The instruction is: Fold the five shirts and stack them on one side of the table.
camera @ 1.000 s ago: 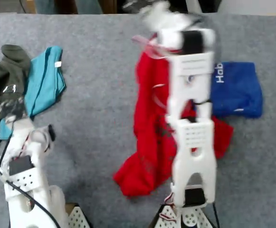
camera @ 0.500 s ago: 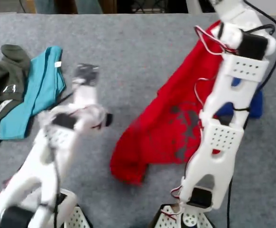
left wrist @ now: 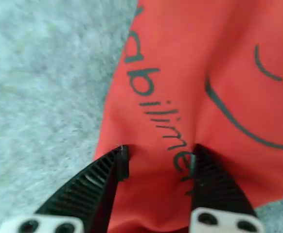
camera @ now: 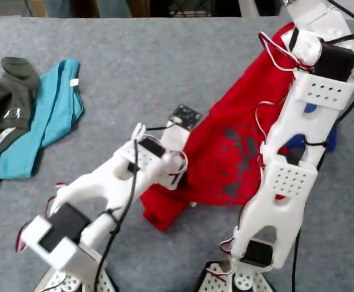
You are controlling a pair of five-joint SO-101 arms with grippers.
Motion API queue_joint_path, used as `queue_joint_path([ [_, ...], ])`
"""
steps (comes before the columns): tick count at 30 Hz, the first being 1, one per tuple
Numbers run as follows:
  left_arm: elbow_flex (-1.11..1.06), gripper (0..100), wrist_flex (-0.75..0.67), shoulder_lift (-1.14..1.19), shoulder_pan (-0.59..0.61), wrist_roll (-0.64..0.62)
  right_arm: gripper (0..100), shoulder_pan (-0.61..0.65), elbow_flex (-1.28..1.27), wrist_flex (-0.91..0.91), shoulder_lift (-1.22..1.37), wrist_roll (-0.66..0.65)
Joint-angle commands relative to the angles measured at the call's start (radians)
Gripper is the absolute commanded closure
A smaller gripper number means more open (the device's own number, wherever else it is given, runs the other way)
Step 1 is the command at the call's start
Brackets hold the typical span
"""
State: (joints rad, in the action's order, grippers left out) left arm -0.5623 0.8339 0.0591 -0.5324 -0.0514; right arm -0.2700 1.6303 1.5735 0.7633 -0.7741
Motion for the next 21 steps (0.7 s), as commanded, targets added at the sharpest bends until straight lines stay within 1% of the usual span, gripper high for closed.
queue_joint_path([
  [1, 0.084, 90, 0.006, 0.061, -0.002, -0.006, 98.5, -0.006, 0.042, 0.002, -0.068, 0.005],
  [3, 0.111, 98, 0.008, 0.084, 0.01, -0.005, 98.5, -0.005, 0.042, 0.002, -0.068, 0.006],
  [5, 0.13, 96, 0.009, 0.084, 0.051, -0.005, 98.5, -0.005, 0.042, 0.003, -0.068, 0.006],
  [7, 0.166, 97, 0.018, 0.063, 0.134, -0.005, 98.4, -0.005, 0.042, 0.025, -0.076, 0.003],
  [10, 0.288, 97, 0.11, -0.003, 0.295, -0.005, 98.4, 0.021, 0.042, 0.11, -0.134, -0.046],
  [14, 0.529, 97, 0.238, -0.081, 0.493, -0.005, 98.4, 0.071, 0.042, 0.172, -0.18, -0.054],
  [16, 0.677, 97, 0.322, -0.104, 0.568, -0.005, 98.4, 0.103, 0.041, 0.183, -0.182, -0.054],
  [18, 0.828, 97, 0.407, -0.112, 0.624, -0.005, 98.4, 0.132, 0.036, 0.19, -0.183, -0.058],
  [21, 1.012, 97, 0.509, -0.106, 0.656, -0.005, 98.4, 0.15, 0.03, 0.19, -0.183, -0.058],
])
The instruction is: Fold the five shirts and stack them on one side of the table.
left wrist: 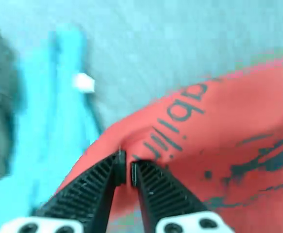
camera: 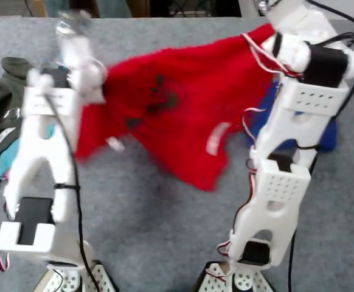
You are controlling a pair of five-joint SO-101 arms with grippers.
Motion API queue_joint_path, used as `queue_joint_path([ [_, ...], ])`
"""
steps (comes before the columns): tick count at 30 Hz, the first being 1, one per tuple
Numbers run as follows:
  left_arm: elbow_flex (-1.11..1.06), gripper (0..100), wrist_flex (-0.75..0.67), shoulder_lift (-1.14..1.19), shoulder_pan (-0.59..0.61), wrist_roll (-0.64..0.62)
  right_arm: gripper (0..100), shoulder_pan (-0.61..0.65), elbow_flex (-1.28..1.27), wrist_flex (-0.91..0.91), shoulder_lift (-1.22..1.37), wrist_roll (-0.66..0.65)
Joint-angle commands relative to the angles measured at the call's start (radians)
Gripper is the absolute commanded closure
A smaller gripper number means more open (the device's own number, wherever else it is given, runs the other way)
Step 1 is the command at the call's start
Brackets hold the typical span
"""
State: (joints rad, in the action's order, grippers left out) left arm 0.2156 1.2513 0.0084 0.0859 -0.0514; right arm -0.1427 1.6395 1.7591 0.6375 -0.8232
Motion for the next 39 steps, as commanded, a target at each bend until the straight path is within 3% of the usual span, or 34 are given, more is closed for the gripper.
queue_joint_path([
  [1, 0.274, 97, 0.129, -0.051, 0.036, -0.005, 98.4, 0.023, 0.019, 0.005, -0.058, -0.011],
  [5, 0.283, 97, 0.238, -0.012, -0.007, 0.026, 98.4, 0.023, 0.019, 0.005, -0.054, -0.012],
  [11, 0.001, 97, 0.358, 0.069, -0.071, 0.117, 98.4, -0.018, 0.019, 0.008, -0.056, -0.043],
  [13, -0.17, 97, 0.325, 0.086, -0.101, 0.123, 98.4, -0.035, 0.005, 0.008, -0.059, -0.051],
  [16, -0.449, 97, 0.167, 0.072, -0.174, 0.192, 98.4, -0.046, -0.021, 0.009, -0.07, -0.057],
  [20, -0.716, 84, 0.049, -0.041, -0.266, 0.193, 98.4, -0.074, -0.133, 0.009, -0.147, -0.071],
  [23, -0.822, 78, 0.017, -0.169, -0.282, 0.193, 98.4, -0.072, -0.311, 0.009, -0.231, -0.152],
  [28, -0.852, 76, 0.037, -0.371, -0.239, 0.198, 98.4, -0.043, -0.615, 0.006, -0.397, -0.282],
  [34, -0.697, 76, 0.071, -0.554, -0.076, 0.29, 98.5, -0.025, -0.812, -0.023, -0.529, -0.351],
  [39, -0.628, 76, -0.115, -0.549, -0.048, 0.238, 98.5, -0.021, -0.872, -0.068, -0.553, -0.351],
])
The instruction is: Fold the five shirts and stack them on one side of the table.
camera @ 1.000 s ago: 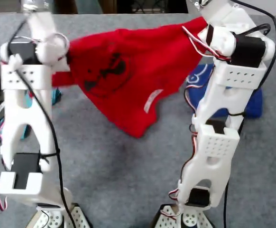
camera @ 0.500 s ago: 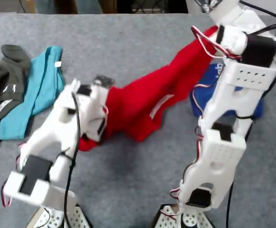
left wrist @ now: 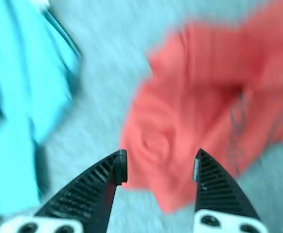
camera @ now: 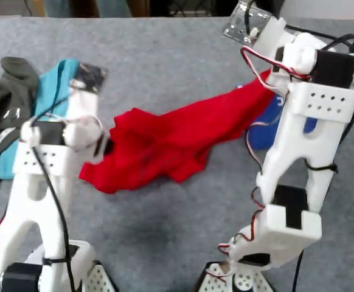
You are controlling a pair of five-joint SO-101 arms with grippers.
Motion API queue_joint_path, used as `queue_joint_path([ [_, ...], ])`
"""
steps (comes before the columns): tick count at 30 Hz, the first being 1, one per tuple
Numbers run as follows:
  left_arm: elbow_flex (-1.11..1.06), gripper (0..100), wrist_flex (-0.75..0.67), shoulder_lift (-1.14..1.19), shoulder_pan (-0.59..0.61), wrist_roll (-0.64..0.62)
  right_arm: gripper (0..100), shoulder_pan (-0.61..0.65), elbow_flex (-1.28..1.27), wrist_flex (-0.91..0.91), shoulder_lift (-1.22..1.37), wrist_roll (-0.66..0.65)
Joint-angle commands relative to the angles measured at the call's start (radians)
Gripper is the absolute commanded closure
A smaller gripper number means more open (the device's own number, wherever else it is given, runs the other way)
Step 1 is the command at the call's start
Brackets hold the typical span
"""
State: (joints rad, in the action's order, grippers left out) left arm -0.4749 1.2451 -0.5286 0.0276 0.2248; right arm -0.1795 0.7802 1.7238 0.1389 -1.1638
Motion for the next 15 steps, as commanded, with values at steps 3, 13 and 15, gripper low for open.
queue_joint_path([
  [3, 0.062, 76, -0.252, 0.063, -0.005, -0.086, 98.5, 0.025, -0.016, -0.035, -0.056, -0.011],
  [13, 0.262, 76, -0.365, 0.516, -0.127, -0.301, 98.5, 0.025, -0.015, -0.035, -0.054, -0.011],
  [15, 0.318, 76, -0.296, 0.577, -0.166, -0.321, 98.5, 0.025, -0.013, -0.035, -0.053, -0.011],
])
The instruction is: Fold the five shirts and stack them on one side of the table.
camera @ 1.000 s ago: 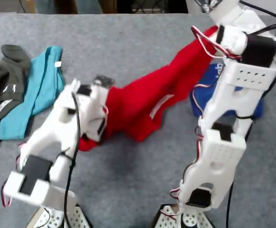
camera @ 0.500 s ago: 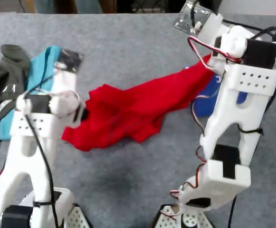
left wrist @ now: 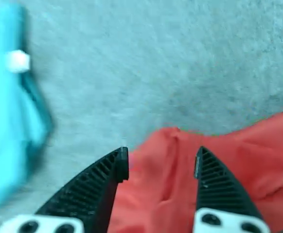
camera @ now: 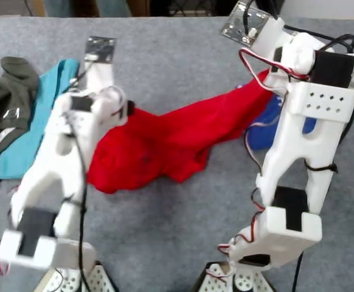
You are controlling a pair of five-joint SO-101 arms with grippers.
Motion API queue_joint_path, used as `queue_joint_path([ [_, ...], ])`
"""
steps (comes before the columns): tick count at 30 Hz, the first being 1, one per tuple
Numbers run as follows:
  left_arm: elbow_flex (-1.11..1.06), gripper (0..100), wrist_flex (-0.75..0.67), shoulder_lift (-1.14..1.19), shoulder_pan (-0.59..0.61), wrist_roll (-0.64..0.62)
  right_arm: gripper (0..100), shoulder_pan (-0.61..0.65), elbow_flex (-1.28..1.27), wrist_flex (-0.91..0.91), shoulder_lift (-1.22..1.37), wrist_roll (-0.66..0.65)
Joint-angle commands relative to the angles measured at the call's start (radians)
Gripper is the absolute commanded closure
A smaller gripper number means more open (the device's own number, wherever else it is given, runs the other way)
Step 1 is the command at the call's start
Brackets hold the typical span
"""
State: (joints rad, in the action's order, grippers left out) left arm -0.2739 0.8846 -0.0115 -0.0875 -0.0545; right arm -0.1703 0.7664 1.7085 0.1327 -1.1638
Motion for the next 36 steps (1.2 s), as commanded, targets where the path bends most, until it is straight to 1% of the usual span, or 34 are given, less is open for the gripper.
queue_joint_path([
  [1, 0.139, 77, 0.095, 0.087, -0.068, -0.043, 98.5, 0.015, 0.001, -0.02, -0.047, -0.011],
  [4, 0.166, 84, 0.152, 0.14, -0.097, -0.044, 98.5, 0.015, 0.001, -0.021, -0.045, -0.011],
  [8, 0.163, 98, 0.196, 0.175, -0.097, -0.044, 98.5, 0.015, -0.005, -0.037, -0.044, -0.011],
  [10, 0.143, 96, 0.221, 0.187, -0.096, -0.044, 98.5, 0.015, -0.005, -0.038, -0.044, -0.011],
  [15, 0.025, 97, 0.259, 0.127, -0.096, -0.043, 98.5, 0.015, -0.005, -0.034, -0.05, -0.011],
  [23, -0.274, 97, 0.253, -0.161, -0.101, -0.044, 98.4, 0.031, 0.002, 0.017, -0.051, -0.023],
  [27, -0.417, 96, 0.21, -0.288, -0.094, -0.044, 98.4, 0.075, 0.002, 0.046, -0.051, -0.028],
  [28, -0.447, 94, 0.207, -0.313, -0.094, -0.044, 98.4, 0.081, 0.001, 0.046, -0.051, -0.028],
  [33, -0.564, 79, 0.207, -0.394, -0.097, -0.038, 98.4, 0.097, -0.004, 0.046, -0.051, -0.028],
  [36, -0.604, 74, 0.23, -0.413, -0.107, -0.023, 98.4, 0.095, -0.004, 0.046, -0.051, -0.028],
])
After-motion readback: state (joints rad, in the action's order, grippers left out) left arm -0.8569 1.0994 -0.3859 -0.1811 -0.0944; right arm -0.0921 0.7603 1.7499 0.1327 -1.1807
